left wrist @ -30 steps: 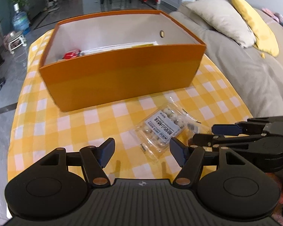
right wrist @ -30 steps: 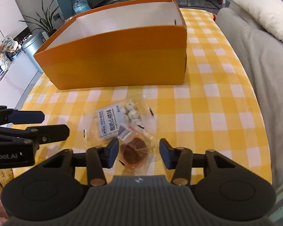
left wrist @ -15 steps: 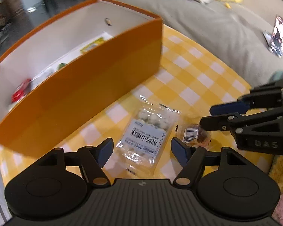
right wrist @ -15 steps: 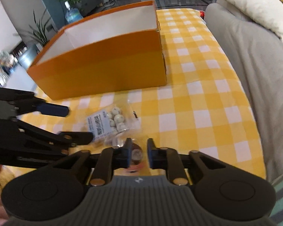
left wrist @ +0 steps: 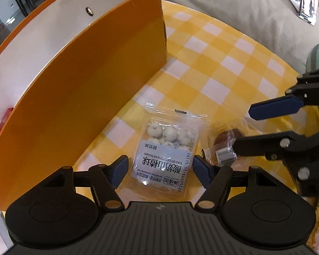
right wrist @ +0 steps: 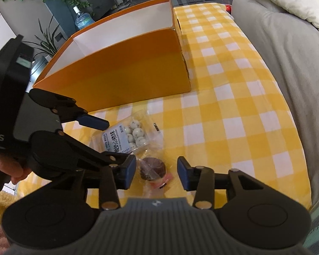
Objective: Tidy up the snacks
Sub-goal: 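Grasp the brown cake bag with the right gripper while the left grasps the yogurt-ball pack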
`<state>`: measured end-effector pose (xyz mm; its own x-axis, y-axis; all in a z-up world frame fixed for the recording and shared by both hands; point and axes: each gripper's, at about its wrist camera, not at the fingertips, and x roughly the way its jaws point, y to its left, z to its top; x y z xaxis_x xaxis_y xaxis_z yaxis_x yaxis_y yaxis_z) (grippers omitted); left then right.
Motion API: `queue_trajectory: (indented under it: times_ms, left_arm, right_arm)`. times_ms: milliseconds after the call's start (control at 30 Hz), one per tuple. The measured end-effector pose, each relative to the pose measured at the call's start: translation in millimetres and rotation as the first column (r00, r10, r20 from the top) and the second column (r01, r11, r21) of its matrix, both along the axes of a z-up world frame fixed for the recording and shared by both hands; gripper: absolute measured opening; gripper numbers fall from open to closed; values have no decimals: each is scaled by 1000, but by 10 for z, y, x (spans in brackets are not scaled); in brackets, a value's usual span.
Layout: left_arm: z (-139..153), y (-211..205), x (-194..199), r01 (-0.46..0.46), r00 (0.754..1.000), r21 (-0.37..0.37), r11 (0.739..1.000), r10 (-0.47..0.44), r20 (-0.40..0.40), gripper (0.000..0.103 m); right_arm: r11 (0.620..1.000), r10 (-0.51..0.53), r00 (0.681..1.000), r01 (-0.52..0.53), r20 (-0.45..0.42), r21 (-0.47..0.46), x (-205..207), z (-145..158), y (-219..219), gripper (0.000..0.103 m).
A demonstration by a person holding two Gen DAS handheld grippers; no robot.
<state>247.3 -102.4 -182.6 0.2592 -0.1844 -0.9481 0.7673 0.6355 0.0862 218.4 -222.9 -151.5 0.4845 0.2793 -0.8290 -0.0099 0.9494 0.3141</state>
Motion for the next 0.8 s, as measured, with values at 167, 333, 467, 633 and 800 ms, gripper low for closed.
queue_trajectory:
  times_ms: [167,333,467,633,800]
  left_arm:
    - [15,49,-31,-67,998,-11,998,67,-10,73]
    - [39,233,-115,-224,974,-14,975,223,-47,73]
    - [51,469,-231,-358,931,-1,934,357,-69,73]
    - [43,717,-353,-472,879,-14,882,469,-87,73]
    - [32,846,-432,-525,849,-31,851,520,-94,73]
  right_arm:
    - [1000,11,1000,-11,-1,0,3,-9,23,45]
    - [1000,21,1000,-21,-1,-5,-5,-4,25,48]
    - [999,37,999,-37,-3,-9,-8,-5,64,59]
    - [1000,-12,999,12,-33,14,40,-71,58,65]
    - [999,-34,997,35,-67,21,87,-159,98,57]
